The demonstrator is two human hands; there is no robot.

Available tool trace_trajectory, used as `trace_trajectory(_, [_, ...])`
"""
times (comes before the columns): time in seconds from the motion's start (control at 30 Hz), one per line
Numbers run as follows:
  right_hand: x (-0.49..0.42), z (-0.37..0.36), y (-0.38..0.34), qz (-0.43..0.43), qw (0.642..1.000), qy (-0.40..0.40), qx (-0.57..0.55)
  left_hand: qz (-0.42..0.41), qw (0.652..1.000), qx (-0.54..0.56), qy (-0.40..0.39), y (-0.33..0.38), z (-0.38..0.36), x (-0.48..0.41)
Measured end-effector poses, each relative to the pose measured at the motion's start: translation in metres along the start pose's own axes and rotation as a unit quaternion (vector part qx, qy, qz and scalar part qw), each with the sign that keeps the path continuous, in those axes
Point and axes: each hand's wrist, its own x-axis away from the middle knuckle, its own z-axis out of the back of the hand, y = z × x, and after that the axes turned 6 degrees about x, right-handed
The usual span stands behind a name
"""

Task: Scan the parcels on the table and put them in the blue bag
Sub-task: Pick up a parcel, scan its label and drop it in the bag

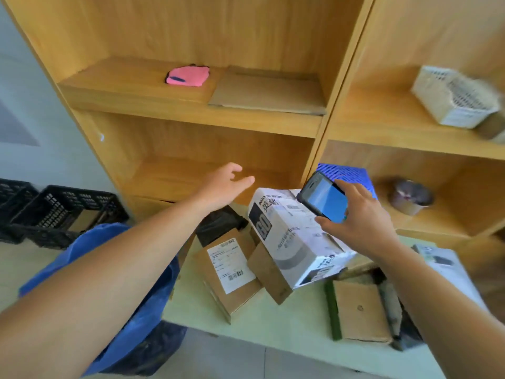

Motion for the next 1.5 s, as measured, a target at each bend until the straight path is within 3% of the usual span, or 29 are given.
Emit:
trace_trajectory(0.17, [0.020,-0.002,0.063,-0.036,0.999,-0.006,-0.011,0.100,0.990,0.076,-0.060,0.011,-0.066,-0.028])
trace_trajectory(0.5, [0.041,-0.027,0.112,-0.091,0.993,-0.072,-0.013,0.262,0.947,0.185,-0.040,-0.013,-0.107,-0.063])
trace_trajectory(0.7, [0.034,-0.027,0.110,-0.085,0.992,-0.089,-0.019,0.235,0.950,0.201,-0.032,-0.009,-0.106,-0.059])
trace_trajectory(0.87, [0.023,-0.020,0.095,-0.066,0.994,-0.089,-0.024,0.162,0.956,0.243,-0.021,0.009,-0.090,-0.051])
trace_trajectory(1.13, [0.009,-0.008,0.070,-0.035,0.996,-0.084,-0.003,0.057,0.950,0.294,0.089,0.029,-0.041,-0.028])
trace_trajectory(1.3, [-0.009,-0.001,0.033,0.013,0.998,-0.061,-0.025,-0.006,0.961,0.196,0.193,0.013,0.000,-0.010])
trace_trajectory(1.5, [-0.022,-0.012,-0.035,0.098,0.992,-0.048,-0.057,-0.025,0.953,0.104,0.283,-0.034,0.048,0.029])
